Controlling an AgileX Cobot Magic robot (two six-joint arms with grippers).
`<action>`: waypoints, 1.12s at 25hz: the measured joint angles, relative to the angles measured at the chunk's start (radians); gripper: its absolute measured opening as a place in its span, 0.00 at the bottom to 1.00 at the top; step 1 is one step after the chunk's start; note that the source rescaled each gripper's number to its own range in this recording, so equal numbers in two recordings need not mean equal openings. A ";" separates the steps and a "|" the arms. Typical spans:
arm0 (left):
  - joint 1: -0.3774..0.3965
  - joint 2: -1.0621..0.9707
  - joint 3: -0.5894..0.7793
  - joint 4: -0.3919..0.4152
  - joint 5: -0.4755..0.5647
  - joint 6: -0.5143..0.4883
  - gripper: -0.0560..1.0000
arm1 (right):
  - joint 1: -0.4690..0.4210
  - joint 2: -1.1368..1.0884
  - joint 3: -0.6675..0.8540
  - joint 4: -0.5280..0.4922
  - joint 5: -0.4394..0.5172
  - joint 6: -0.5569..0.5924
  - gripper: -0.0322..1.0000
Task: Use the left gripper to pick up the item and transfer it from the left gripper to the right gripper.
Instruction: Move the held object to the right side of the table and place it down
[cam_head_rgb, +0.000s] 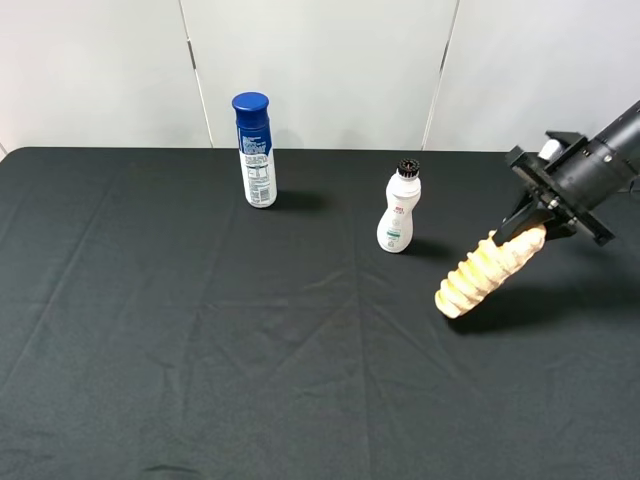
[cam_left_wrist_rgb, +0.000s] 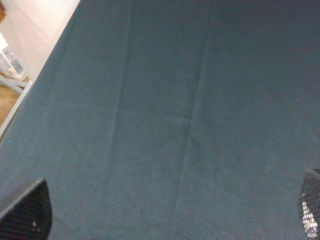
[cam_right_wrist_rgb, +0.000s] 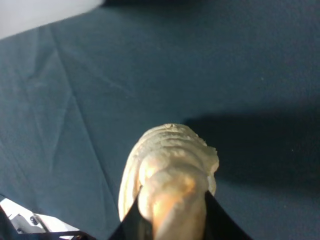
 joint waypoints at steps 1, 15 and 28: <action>0.000 0.000 0.000 0.000 0.000 0.000 1.00 | 0.000 0.007 0.000 -0.002 0.000 0.007 0.03; 0.000 0.000 0.000 0.000 0.000 0.000 1.00 | 0.000 0.014 0.000 -0.015 -0.005 0.023 0.99; 0.000 0.000 0.000 0.002 -0.001 0.000 1.00 | 0.000 -0.072 -0.067 -0.146 -0.030 0.064 1.00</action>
